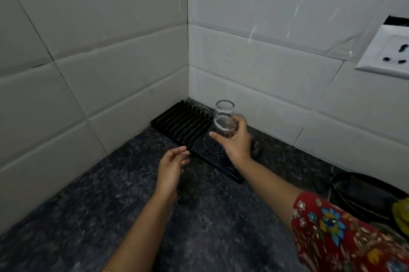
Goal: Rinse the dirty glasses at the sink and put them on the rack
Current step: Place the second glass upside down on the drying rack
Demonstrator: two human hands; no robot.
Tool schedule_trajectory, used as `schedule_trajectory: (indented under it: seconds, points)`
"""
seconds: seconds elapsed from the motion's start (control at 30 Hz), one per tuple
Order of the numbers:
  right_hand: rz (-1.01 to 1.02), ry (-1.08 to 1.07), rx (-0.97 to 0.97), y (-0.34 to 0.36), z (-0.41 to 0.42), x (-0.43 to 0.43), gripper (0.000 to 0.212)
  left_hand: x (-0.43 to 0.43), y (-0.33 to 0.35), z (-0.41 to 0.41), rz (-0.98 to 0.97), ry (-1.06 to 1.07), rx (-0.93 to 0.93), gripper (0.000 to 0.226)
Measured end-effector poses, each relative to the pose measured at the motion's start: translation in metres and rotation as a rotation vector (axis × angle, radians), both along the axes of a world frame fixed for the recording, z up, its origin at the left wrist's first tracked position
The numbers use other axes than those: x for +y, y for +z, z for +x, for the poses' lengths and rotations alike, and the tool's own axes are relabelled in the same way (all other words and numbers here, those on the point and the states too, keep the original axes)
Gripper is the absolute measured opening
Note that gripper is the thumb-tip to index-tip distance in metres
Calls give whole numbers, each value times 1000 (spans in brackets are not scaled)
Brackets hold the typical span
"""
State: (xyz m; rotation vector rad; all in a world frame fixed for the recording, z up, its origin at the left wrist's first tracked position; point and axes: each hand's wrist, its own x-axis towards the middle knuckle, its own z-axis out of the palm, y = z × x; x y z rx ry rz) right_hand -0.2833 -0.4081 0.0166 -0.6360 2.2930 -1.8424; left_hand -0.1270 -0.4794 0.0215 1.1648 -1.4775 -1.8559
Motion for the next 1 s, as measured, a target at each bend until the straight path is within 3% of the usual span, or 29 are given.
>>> schedule_trajectory:
  seconds: [0.43, 1.0]
  points:
    - [71, -80, 122, -6, 10, -17, 77, 3, -7, -8, -23, 6, 21, 17]
    - [136, -16, 207, -14, 21, -19, 73, 2, -9, -8, -46, 18, 40, 21]
